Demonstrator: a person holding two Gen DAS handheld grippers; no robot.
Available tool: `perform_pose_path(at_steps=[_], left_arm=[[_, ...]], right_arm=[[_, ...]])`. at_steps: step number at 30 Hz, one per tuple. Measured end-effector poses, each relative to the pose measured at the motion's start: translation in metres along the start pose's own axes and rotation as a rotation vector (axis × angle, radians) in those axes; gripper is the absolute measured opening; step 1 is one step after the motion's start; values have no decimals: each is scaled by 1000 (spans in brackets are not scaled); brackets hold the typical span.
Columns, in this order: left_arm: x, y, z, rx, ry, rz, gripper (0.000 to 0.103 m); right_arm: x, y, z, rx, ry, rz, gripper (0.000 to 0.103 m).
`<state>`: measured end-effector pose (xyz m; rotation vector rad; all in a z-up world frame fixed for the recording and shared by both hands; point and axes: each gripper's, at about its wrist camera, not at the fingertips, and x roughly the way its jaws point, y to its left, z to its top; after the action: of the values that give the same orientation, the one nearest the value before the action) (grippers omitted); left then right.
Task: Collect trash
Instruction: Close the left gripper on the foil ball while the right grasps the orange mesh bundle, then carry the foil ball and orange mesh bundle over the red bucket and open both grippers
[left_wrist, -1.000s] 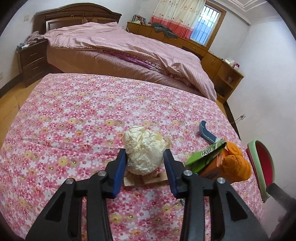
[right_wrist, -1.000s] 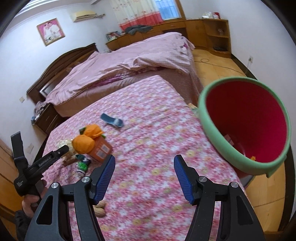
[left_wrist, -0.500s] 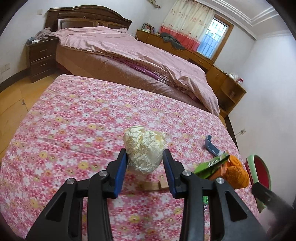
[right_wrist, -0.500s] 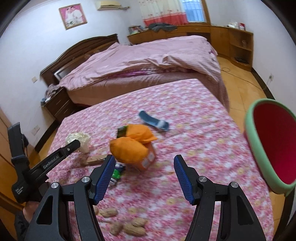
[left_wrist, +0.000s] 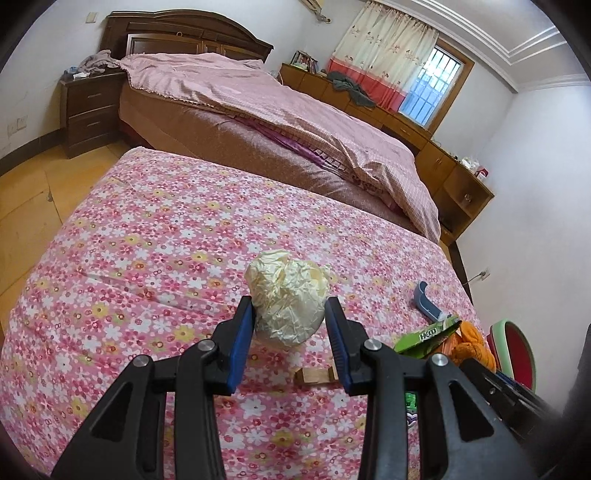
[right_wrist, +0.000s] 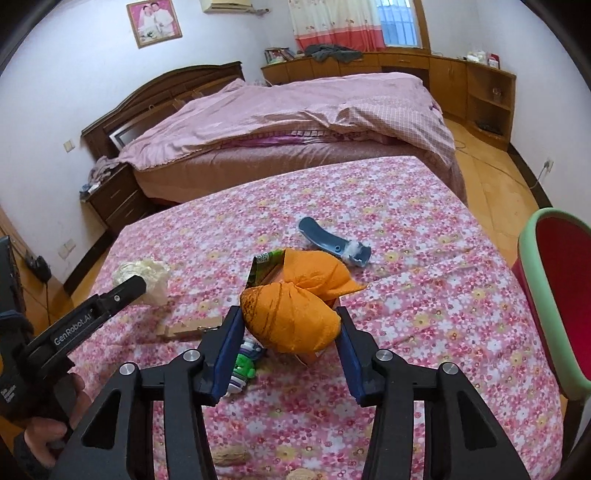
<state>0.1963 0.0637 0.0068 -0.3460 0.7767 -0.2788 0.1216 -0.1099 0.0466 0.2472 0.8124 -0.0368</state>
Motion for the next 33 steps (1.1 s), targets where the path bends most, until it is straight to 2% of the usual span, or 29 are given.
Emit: perform_pose_path(at_steps=[5, 19, 33], left_arm=[[0, 0, -1, 1, 0, 2, 39], [-2, -6, -2, 16, -13, -10, 39], [-38, -62, -15, 148, -47, -80, 39]], right_arm=[[-8, -4, 0, 9, -19, 4, 42], [-60, -36, -7, 48, -109, -15, 42], [-112, -109, -30, 195, -165, -103, 42]])
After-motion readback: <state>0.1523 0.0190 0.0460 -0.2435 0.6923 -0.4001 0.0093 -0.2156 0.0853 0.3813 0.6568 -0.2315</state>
